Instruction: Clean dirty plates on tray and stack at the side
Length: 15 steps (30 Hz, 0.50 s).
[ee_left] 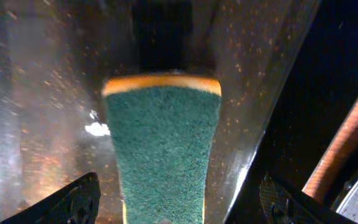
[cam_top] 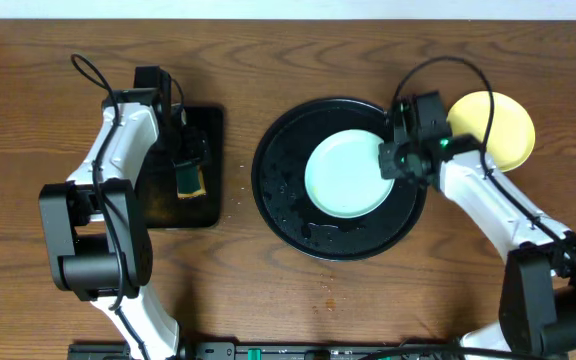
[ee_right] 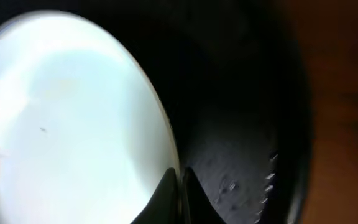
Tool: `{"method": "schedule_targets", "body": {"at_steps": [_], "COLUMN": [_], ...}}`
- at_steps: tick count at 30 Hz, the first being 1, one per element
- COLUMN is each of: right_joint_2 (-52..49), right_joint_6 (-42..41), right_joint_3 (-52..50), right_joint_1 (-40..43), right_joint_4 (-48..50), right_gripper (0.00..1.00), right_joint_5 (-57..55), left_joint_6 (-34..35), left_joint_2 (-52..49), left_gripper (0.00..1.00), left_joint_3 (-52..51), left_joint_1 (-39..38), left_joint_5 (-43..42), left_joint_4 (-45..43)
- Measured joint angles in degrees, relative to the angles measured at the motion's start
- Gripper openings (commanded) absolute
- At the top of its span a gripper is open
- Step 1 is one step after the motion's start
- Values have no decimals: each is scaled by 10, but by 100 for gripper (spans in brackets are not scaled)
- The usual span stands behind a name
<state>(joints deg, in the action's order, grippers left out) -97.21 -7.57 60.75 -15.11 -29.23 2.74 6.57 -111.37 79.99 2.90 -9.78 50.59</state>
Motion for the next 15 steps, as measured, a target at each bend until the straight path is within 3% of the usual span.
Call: {"method": "schedule_targets", "body": {"at_steps": [4, 9, 12, 13, 14, 15], "right_joint_2": [0, 0, 1, 1, 1, 1], "right_joint_6": [0, -1, -1, -1, -1, -1], "right_joint_3": [-52, -74, -74, -74, -74, -74], "right_joint_1": [0, 0, 0, 0, 0, 0], "right_joint_4": [67, 90, 93, 93, 93, 94], "right_gripper": [1, 1, 1, 1, 1, 1], "right_joint_5": [19, 29, 31, 31, 31, 31], "left_joint_6": [-1, -5, -4, -4, -4, -3], "left_joint_2": [0, 0, 0, 0, 0, 0], "left_gripper": [73, 52, 50, 44, 21, 12], "left_joint_3": [-38, -65, -78, -81, -84, -85], "left_joint_1": [0, 0, 0, 0, 0, 0], "left_joint_5": [-6, 10, 17, 17, 17, 18], "left_joint_4": [-22, -46, -64, -67, -68, -69]}}
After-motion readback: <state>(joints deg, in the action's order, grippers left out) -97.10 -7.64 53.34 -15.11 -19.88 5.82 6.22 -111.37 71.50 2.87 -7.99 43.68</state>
